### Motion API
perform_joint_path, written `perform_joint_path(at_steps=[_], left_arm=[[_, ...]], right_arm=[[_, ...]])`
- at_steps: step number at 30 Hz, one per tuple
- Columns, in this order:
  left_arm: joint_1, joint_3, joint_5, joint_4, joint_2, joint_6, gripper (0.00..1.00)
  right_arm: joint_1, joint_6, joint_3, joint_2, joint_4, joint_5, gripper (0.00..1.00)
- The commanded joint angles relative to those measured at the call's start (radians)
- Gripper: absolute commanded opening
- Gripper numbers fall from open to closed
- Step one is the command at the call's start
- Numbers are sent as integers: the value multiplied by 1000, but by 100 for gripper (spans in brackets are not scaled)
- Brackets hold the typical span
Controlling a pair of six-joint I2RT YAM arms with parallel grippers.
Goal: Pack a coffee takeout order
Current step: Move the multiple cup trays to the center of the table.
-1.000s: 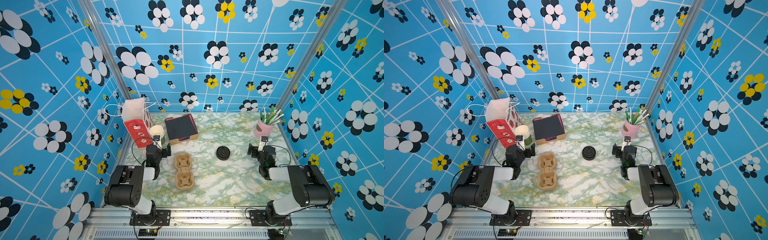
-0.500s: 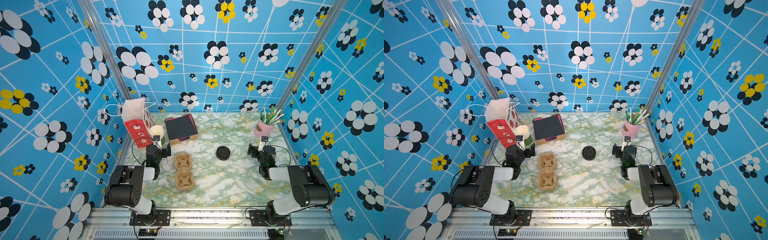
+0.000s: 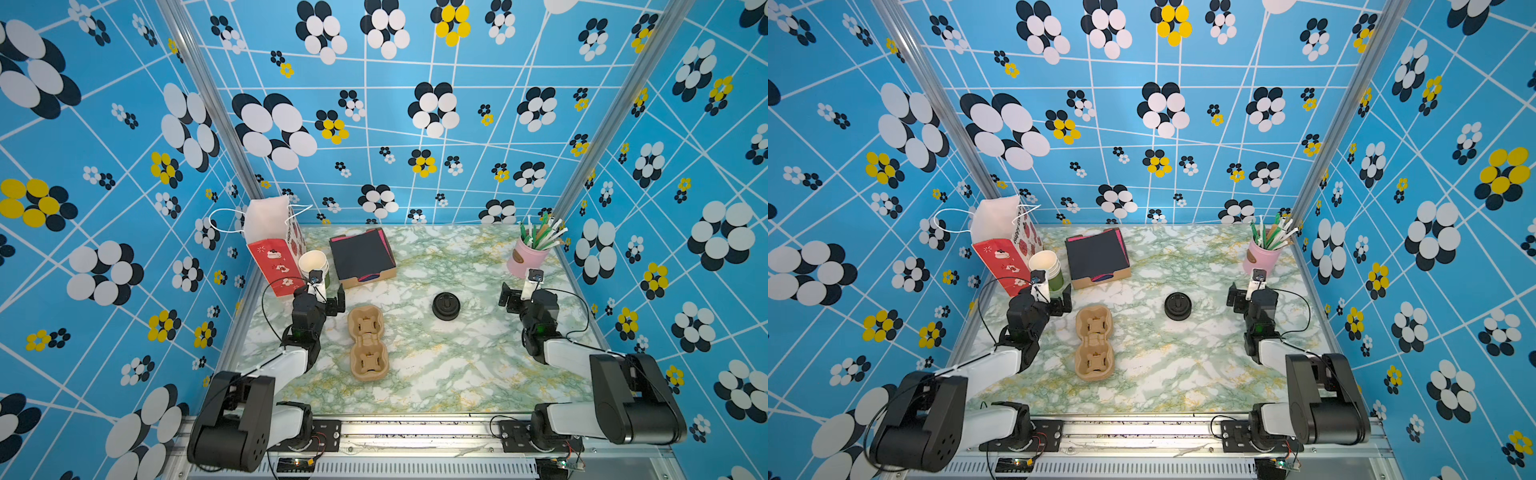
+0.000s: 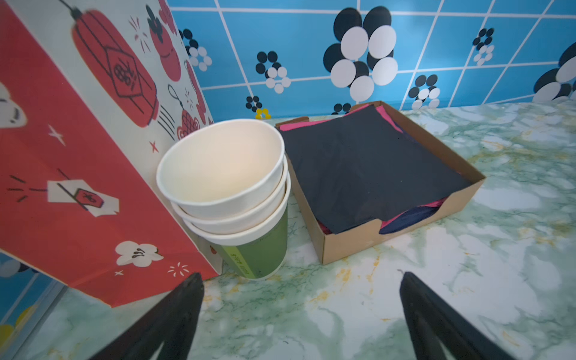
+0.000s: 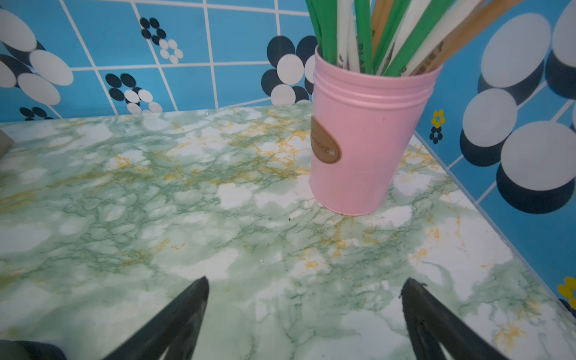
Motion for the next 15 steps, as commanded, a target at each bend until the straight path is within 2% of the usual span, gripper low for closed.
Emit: perform_joint_path(at_steps=[1,6,8,12,15], left_arm=[[-77,-1,-119,-205,-149,-2,99],[-121,115,-197,-653,-436,-94,99],[-128,184,-167,-826,-511,-165,100],[-162,294,-78,-1070,-543,-301,97],[-189,360,5,-1190,-481,-377,93]], right_arm=[[-5,29,23,-98,-142,12,99],[-5,62,54,-241,-320,2,99],[-5,88,71,-285,-377,-8,99],[-4,136,115,-335,-500,-31,99],[-4,163,142,-359,-564,-63,99]])
